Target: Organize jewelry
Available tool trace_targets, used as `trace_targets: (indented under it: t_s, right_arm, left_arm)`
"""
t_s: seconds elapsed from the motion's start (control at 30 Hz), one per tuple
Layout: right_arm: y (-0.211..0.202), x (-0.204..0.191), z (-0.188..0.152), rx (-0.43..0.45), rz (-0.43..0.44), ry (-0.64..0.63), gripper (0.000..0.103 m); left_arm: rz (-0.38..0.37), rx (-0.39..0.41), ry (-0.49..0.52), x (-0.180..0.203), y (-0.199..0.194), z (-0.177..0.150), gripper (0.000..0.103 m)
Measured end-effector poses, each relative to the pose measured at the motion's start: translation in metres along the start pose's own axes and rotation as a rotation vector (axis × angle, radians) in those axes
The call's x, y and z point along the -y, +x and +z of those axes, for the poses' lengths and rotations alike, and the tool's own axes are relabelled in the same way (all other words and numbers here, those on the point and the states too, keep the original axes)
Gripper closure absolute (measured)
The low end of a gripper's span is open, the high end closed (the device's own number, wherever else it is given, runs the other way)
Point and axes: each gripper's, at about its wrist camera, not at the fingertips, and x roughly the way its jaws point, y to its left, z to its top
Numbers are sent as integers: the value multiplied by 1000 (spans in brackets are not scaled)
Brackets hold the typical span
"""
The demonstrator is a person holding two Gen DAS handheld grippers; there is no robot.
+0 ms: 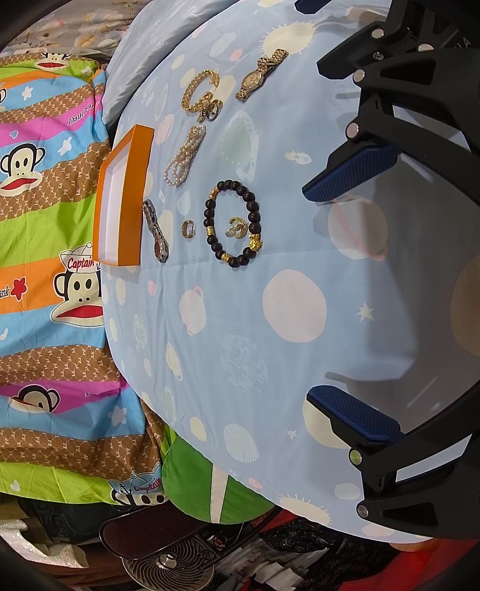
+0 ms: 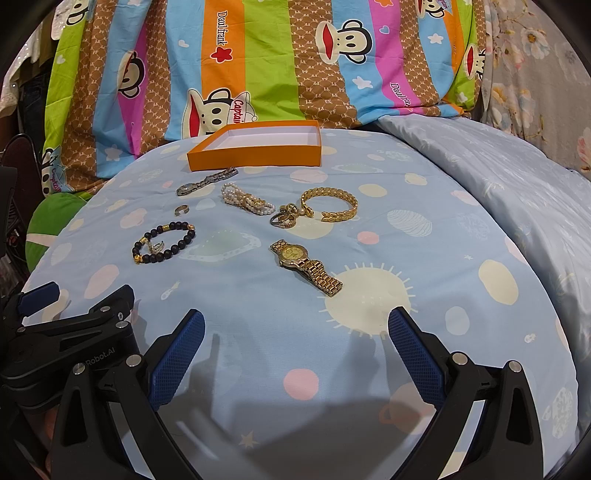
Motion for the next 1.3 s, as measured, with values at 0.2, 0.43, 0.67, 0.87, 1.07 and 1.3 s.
trace_targets:
  t_s: [0.2,0.43,0.67,0.87,1.07,1.3]
  right_arm:
    - [0,0,0,0,0,0,5]
    - [1,0,0,-8,14,3,5]
    - [1,2,13,-4,43,-7,6]
    - [20,1,36,-30,66,-73,19]
    - [51,-1,43,-129,136,-85,40]
    - [61,-2,41,-162,147,-117,60]
  left_arm:
    - [0,0,0,0,0,0,6]
    - [0,0,1,0,0,0,6]
    - [-29,-8,2,-6,1,3,5]
    - [-25,-9,12,-16,2,14,5]
    - [-71,-28,-40,-37,7,24,5]
    - [-97,-43,-38,-42,16,31,5]
